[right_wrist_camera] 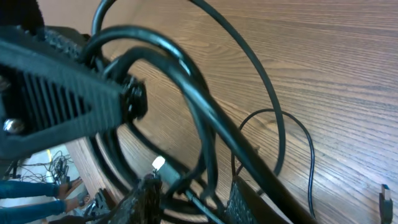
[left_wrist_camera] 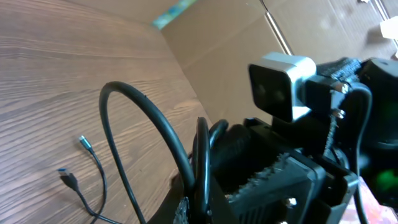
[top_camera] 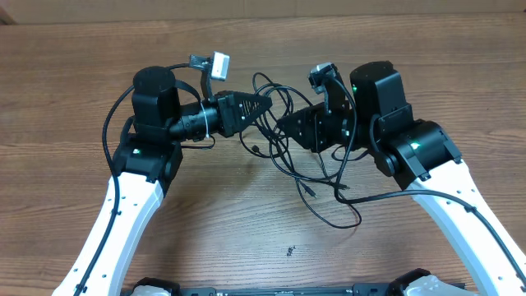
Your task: Untangle cables
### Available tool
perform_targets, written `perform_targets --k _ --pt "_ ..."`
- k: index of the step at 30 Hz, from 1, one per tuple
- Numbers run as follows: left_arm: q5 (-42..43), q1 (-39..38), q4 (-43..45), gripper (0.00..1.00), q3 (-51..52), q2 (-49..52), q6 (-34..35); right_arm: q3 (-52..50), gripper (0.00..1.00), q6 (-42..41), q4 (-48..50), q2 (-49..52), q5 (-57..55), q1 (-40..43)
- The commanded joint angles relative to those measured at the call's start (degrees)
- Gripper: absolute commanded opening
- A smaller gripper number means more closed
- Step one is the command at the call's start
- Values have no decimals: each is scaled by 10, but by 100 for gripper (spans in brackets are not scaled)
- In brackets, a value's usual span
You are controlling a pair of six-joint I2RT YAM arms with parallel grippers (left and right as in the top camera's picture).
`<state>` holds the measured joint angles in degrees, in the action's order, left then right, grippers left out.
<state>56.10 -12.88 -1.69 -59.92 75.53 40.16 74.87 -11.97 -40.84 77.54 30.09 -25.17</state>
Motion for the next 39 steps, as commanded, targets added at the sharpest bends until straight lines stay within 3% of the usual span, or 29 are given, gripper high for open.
perform_targets --k 1,5,8,9,16,19,22,24,32,39 --pt "21 -15 5 4 -5 -6 12 1 36 0 11 3 1 1" --pt "24 -22 6 4 -5 -6 12 1 33 0 12 4 -17 1" --pt "24 -22 7 4 -5 -6 12 1 8 0 11 4 -17 1" --pt "24 -22 7 4 -5 -6 12 1 4 0 11 4 -17 1" --pt "23 -21 8 4 -5 -6 0 1 4 0 11 4 -18 1" --pt "19 -21 0 4 -5 -6 -54 2 4 0 11 3 -20 2" --pt "4 -21 -41 4 -5 -6 -154 2 4 0 11 -2 -32 2" --pt "-43 -21 -83 4 -5 -6 -182 2 4 0 10 -8 -50 2" --pt "-329 -21 -223 4 -5 -6 -187 2 4 0 -9 -49 -138 2" --pt "-417 -21 -282 4 -5 -6 -250 2 4 0 -17 -85 -228 2"
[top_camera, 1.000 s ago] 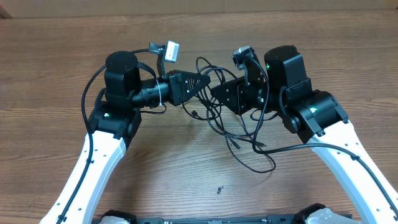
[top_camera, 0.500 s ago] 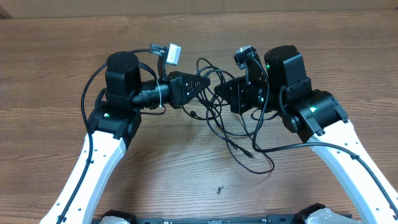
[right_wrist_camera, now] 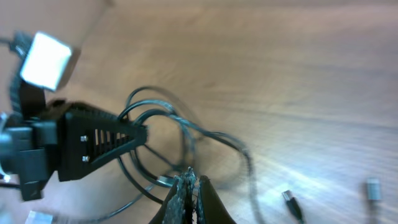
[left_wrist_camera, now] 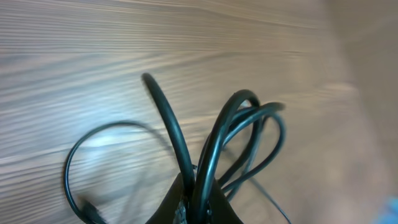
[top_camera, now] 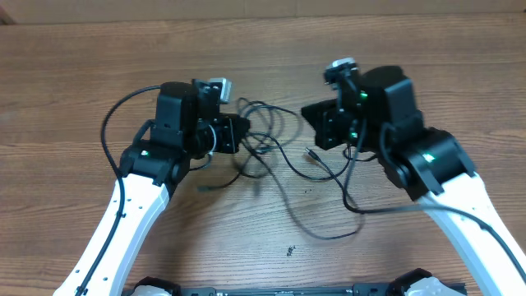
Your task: Untangle cables
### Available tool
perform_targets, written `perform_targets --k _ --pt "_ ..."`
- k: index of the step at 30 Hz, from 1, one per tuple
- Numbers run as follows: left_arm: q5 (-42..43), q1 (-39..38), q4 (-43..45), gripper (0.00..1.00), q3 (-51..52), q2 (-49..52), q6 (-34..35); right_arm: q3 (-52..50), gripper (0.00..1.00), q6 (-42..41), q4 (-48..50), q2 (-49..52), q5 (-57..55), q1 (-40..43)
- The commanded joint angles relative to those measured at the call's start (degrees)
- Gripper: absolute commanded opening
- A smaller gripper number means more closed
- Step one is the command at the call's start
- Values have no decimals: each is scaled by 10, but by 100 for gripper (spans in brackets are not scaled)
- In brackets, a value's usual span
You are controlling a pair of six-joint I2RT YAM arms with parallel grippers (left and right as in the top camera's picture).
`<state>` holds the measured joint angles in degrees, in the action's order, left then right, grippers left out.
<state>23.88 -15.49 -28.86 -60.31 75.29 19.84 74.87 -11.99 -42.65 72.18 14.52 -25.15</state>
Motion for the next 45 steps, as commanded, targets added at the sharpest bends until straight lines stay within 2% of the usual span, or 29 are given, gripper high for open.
perform_targets --k 1,5,9,11,14,16,19,23,26,29,36,45 --pt "-97 5 -16 4 -1 -4 -51 2 4 0 0 -37 -92 2" --pt "-74 5 -25 4 -1 -4 -52 2 4 0 -5 -51 -119 2" --pt "16 5 6 4 -1 -4 -52 2 7 0 -15 -49 -109 2" --pt "65 5 32 4 -1 -4 -47 2 22 0 -19 -49 -87 2" --pt "153 5 90 4 -1 -4 -10 2 36 0 -23 -49 -45 2" --pt "195 5 126 4 -1 -4 20 2 40 0 -26 -49 -25 2" --pt "261 5 198 4 -1 -4 94 2 53 0 -32 -49 -2 2" --pt "287 5 275 4 -1 -4 165 2 73 0 -38 -45 12 2" --pt "286 5 302 4 -1 -4 200 2 81 0 -38 -39 33 2" --pt "286 5 311 4 -1 -4 214 2 85 0 -38 -30 42 2" --pt "287 4 327 4 -1 -4 280 2 86 0 -35 1 62 1" --pt "304 -4 329 4 -1 -4 299 2 86 -2 6 15 66 1"
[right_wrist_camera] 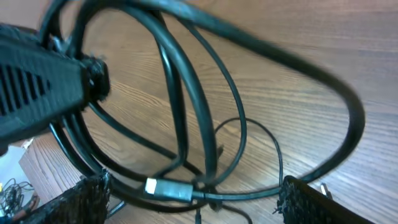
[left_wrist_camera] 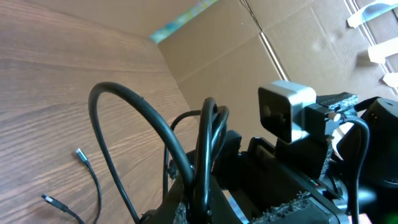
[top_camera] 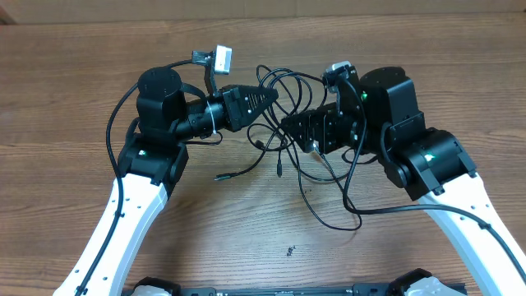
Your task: Untangle cables
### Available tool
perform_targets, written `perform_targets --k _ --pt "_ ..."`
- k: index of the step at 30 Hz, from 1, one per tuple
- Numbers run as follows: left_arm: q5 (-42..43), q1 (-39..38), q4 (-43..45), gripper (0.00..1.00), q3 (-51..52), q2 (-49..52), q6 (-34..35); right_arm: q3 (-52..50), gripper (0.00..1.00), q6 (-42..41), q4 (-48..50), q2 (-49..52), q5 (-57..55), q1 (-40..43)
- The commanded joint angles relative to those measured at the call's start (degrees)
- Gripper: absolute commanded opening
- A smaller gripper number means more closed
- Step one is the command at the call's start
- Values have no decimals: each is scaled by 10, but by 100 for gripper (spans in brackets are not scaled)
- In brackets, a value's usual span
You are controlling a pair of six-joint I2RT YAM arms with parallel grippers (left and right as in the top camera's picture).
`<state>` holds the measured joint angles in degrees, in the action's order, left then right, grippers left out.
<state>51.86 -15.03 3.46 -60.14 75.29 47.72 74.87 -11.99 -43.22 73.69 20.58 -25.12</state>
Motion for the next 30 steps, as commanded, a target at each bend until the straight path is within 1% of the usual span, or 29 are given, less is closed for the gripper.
perform_targets --k 1,2,4,7,9,11,13,14,18,24,27,30 --pt "25 -11 5 4 -3 -4 21 2 86 -2 16 0 6 1" --pt "26 -15 5 4 -3 -4 21 2 86 -2 18 0 6 1" --pt "27 -24 5 4 -3 -4 20 2 82 -2 23 0 5 1" --pt "33 -36 7 4 -3 -4 21 2 72 -2 25 0 5 1" --pt "33 -46 14 4 -3 -4 20 2 58 -2 25 0 5 1" --pt "32 -47 16 4 -3 -4 20 2 37 -2 24 0 5 1" --pt "31 -47 17 4 -3 -4 19 2 25 -2 23 0 5 1" --pt "31 -45 18 4 -3 -4 15 2 22 -2 22 0 5 1" --pt "30 -40 17 4 -3 -4 7 2 20 -2 19 0 5 1" --pt "4 -38 15 4 -3 -4 -12 2 20 -2 18 0 5 1" --pt "5 -31 14 4 -3 -4 -13 2 21 0 15 0 3 1" --pt "7 -15 9 4 -3 -4 -15 2 25 0 8 0 -26 1"
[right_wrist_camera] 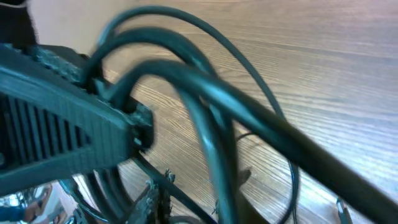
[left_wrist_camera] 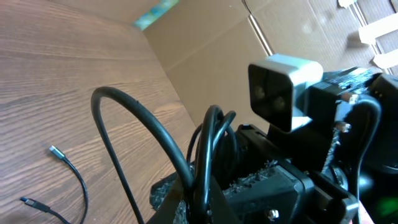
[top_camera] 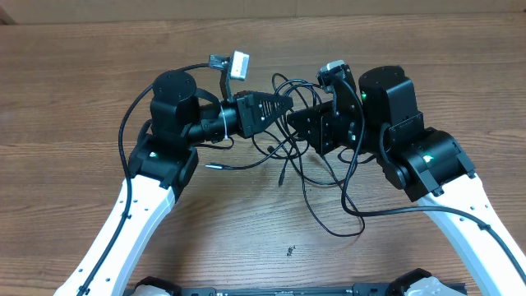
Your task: Untangle cables
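A tangle of thin black cables point(top_camera: 322, 177) hangs between my two grippers and trails onto the wooden table point(top_camera: 66, 74). My left gripper point(top_camera: 283, 104) points right and is shut on a bunch of cable loops point(left_wrist_camera: 208, 143). My right gripper point(top_camera: 294, 117) faces it, almost tip to tip. In the right wrist view the right gripper point(right_wrist_camera: 189, 205) has its jaws partly apart, with cable strands point(right_wrist_camera: 214, 155) running through the gap and the left gripper's body point(right_wrist_camera: 62, 134) close at the left.
Loose plug ends lie on the table: one silver-tipped point(top_camera: 207, 165), another point(top_camera: 281, 174), and two small ones point(left_wrist_camera: 55, 151) in the left wrist view. A long loop point(top_camera: 337, 226) reaches toward the front. The right wrist's camera point(left_wrist_camera: 280, 87) sits just beyond the left fingers.
The right jaws, wide open before, have narrowed around the cable strands. The left arm has shifted a little right, so the tips are closer. The silver-tipped plug lies slightly farther left and back.
First both grippers met mid-table with the tangle between them. Then they were apart, each shut on cable, strands stretched across the gap. Then they were together again with the right jaws wide open. Now they stay tip to tip, the left still holding its loops.
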### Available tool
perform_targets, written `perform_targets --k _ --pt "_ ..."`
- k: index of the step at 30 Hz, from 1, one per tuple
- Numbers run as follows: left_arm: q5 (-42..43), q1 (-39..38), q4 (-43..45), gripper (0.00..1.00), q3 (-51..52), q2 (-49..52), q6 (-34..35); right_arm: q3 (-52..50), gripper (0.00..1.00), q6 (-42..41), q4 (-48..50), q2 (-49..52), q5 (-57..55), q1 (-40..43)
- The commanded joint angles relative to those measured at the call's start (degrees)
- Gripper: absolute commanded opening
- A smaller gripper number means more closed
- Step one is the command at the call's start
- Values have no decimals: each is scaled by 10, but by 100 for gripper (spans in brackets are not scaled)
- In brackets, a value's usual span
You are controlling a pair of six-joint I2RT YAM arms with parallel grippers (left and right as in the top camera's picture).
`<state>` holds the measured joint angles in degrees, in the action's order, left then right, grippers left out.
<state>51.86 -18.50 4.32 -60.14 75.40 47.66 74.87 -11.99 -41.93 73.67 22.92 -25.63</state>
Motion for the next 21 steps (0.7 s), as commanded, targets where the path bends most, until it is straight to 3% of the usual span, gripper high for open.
perform_targets --k 1,3,6,10,11,12,16,19,21 --pt "7 24 -1 4 -3 -5 -14 2 25 0 -6 0 -56 6" --pt "8 37 -14 4 -3 -5 -14 2 23 0 -5 0 -62 6" --pt "17 40 -25 4 -3 -5 -14 2 4 0 -1 0 -61 6" --pt "18 31 -28 4 -3 -5 -14 2 4 0 8 0 -56 6" --pt "18 28 -28 4 -3 -5 -14 2 9 0 12 0 -48 6" --pt "18 23 -28 4 -3 -5 -14 2 26 0 14 0 -44 6" --pt "18 18 -28 4 -3 -5 -14 2 47 0 14 0 -44 6" --pt "20 15 -28 4 -3 -5 -13 2 45 0 14 0 -44 6" --pt "21 10 -28 4 -3 -5 -13 2 28 0 13 0 -44 6"
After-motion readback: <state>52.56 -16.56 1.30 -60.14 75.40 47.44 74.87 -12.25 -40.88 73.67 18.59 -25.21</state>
